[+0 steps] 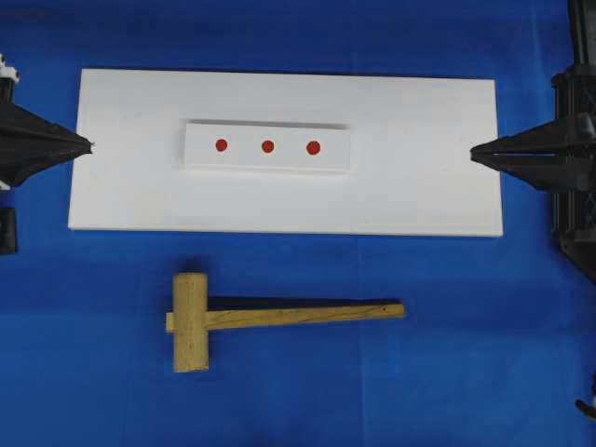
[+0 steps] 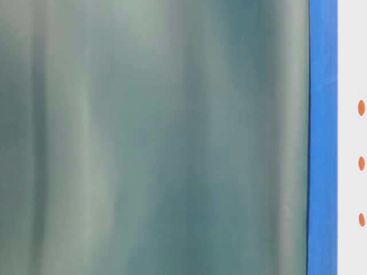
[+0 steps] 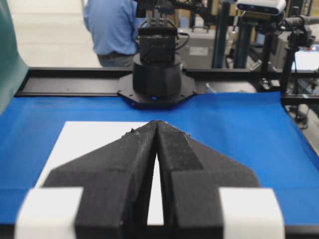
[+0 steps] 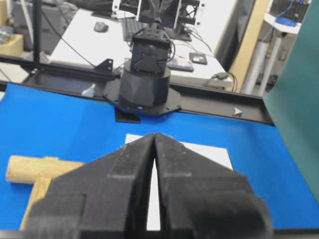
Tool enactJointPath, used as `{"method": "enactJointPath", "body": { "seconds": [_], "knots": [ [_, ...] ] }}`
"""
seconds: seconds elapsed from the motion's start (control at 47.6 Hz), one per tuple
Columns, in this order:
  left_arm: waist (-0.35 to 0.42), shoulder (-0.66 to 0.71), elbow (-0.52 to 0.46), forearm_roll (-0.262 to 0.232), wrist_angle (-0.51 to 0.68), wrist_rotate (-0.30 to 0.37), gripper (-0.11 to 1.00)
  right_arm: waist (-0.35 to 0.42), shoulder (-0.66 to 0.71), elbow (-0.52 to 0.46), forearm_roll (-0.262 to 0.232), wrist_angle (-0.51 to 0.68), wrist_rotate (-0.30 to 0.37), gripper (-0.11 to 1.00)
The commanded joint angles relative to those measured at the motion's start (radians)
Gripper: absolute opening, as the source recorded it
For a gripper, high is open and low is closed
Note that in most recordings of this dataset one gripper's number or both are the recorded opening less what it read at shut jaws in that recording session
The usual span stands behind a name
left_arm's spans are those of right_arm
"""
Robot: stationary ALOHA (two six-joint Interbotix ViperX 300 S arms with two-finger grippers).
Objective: Hit the mark with a hammer.
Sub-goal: 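Move the right gripper down to the wooden mallet's handle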
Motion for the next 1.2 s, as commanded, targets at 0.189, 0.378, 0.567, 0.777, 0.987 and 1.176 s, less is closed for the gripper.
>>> {"method": "enactJointPath", "body": {
  "seconds": [0.189, 0.378, 0.567, 0.777, 0.987, 1.176],
  "knots": [
    [0.003, 0.006, -0.012, -0.015, 0.049, -0.006, 0.00, 0.086, 0.129, -0.063, 0.038, 0.049, 0.063, -0.06],
    [0.034, 0.006, -0.006, -0.015, 0.057, -0.006, 0.00, 0.155, 0.298, -0.107, 0.044, 0.017, 0.123, -0.06],
    [0.041, 0.006, -0.002, -0.015, 0.064, -0.006, 0.00, 0.229, 0.463, -0.161, 0.063, -0.040, 0.196, -0.04],
    [0.041, 0.006, 0.006, -0.015, 0.066, -0.006, 0.00, 0.276, 0.657, -0.270, 0.135, -0.034, 0.245, 0.22],
    [0.043, 0.003, 0.018, -0.017, 0.066, -0.006, 0.00, 0.281, 0.850, -0.377, 0.173, -0.038, 0.245, 0.82],
    [0.041, -0.005, 0.028, -0.017, 0.066, -0.008, 0.00, 0.284, 1.029, -0.443, 0.245, -0.120, 0.239, 0.86]
  ]
}}
